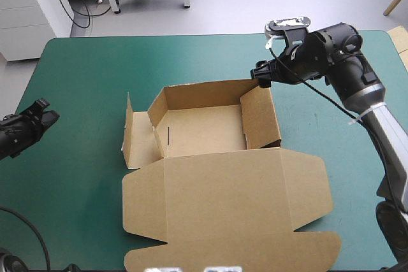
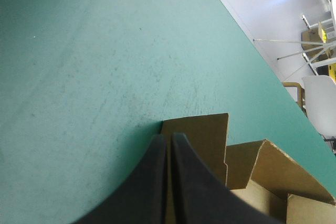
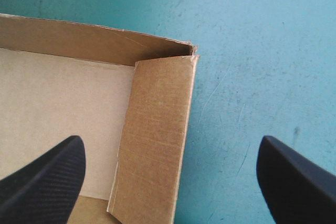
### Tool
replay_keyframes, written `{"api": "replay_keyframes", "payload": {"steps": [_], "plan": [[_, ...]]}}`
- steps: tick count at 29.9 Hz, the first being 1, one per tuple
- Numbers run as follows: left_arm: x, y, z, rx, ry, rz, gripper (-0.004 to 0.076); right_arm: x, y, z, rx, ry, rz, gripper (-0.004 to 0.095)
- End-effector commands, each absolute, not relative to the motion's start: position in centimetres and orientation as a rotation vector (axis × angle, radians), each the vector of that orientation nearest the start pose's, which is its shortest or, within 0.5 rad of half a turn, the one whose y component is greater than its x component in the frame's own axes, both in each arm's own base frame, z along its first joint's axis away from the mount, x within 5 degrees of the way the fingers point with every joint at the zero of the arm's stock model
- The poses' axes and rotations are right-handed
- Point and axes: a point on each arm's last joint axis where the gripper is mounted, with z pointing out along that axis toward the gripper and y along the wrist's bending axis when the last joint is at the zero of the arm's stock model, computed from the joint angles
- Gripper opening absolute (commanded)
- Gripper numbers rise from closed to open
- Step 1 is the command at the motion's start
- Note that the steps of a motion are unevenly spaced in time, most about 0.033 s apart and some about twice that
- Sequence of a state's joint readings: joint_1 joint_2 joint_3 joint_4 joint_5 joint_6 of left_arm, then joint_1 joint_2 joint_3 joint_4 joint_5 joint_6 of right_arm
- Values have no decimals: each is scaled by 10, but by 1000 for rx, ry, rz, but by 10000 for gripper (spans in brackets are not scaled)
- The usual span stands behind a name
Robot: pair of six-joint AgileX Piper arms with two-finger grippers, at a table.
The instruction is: Fold the box
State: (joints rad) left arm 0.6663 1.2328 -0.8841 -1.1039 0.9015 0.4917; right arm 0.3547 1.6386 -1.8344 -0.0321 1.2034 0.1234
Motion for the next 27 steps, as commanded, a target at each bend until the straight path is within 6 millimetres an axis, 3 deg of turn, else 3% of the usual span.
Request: {"api": "replay_keyframes", "payload": {"steps": [1, 4, 11, 27], "plan": [[225, 92, 331, -761, 1967, -788, 6, 306, 110, 458, -272, 2342, 201, 814], [225, 92, 331, -761, 1967, -788, 6, 299, 112, 459, -281, 2347, 257, 814], [225, 92, 331, -767, 1964, -793, 6, 305, 113, 422, -298, 2465, 199, 814], [226, 92, 332, -787, 1944, -817, 6, 370, 136, 319, -331, 2738, 125, 814]]}}
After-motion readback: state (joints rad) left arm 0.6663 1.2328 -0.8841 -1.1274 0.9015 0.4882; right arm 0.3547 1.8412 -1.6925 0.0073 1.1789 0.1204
